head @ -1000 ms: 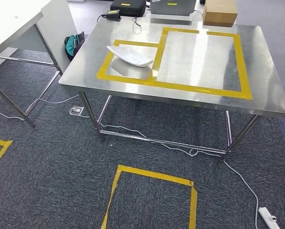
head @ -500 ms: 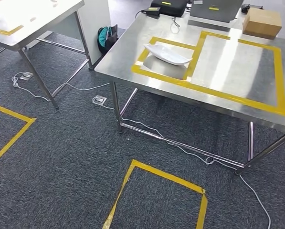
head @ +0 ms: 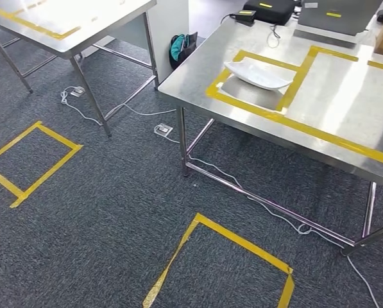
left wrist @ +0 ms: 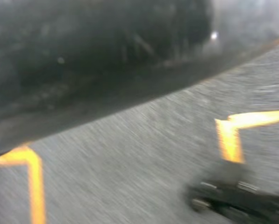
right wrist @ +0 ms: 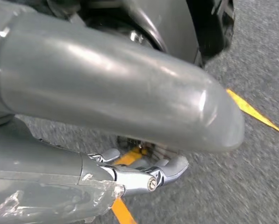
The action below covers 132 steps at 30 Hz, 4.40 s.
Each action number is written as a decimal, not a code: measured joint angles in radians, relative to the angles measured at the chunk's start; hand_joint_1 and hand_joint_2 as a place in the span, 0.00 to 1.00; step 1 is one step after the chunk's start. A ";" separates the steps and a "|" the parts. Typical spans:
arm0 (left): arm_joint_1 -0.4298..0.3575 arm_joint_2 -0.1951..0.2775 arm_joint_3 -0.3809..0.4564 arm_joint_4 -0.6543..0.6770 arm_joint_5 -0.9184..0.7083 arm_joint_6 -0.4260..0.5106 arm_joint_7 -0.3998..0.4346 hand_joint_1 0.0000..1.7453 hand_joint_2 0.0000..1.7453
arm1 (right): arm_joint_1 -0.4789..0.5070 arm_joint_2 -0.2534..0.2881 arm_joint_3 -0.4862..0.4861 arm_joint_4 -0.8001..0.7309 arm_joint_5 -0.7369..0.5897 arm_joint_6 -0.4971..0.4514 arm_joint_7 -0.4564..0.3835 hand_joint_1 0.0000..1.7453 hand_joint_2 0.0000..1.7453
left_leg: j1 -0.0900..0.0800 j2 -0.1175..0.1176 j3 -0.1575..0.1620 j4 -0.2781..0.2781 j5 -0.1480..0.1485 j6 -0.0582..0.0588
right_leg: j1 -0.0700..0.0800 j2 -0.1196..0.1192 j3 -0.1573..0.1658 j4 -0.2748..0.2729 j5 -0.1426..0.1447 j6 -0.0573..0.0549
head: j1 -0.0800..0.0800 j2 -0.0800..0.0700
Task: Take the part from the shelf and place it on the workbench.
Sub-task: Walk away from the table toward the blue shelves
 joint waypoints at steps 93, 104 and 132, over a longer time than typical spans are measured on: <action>0.176 -0.185 -0.309 -0.133 1.044 0.225 0.538 0.00 0.00 | 0.018 0.034 -0.078 -0.017 -0.076 -0.054 -0.021 0.00 0.00 | 0.001 0.022 -0.050 0.099 -0.049 -0.005 | 0.001 0.000 -0.009 0.021 -0.016 -0.003 | 0.000 0.000; 0.175 -0.185 -0.313 -0.137 1.006 0.205 0.532 0.00 0.00 | 0.008 0.032 -0.078 -0.017 -0.075 -0.051 -0.023 0.00 0.00 | -0.008 0.093 0.058 -0.078 0.034 0.025 | 0.012 -0.117 0.008 0.022 -0.038 0.026 | 0.007 0.000; 0.160 -0.181 -0.297 -0.133 0.961 0.194 0.501 0.00 0.00 | 0.013 0.029 -0.078 -0.008 -0.079 -0.046 -0.032 0.00 0.00 | -0.008 0.112 0.056 -0.071 0.036 0.007 | 0.011 -0.106 -0.010 0.028 -0.029 0.014 | 0.003 0.000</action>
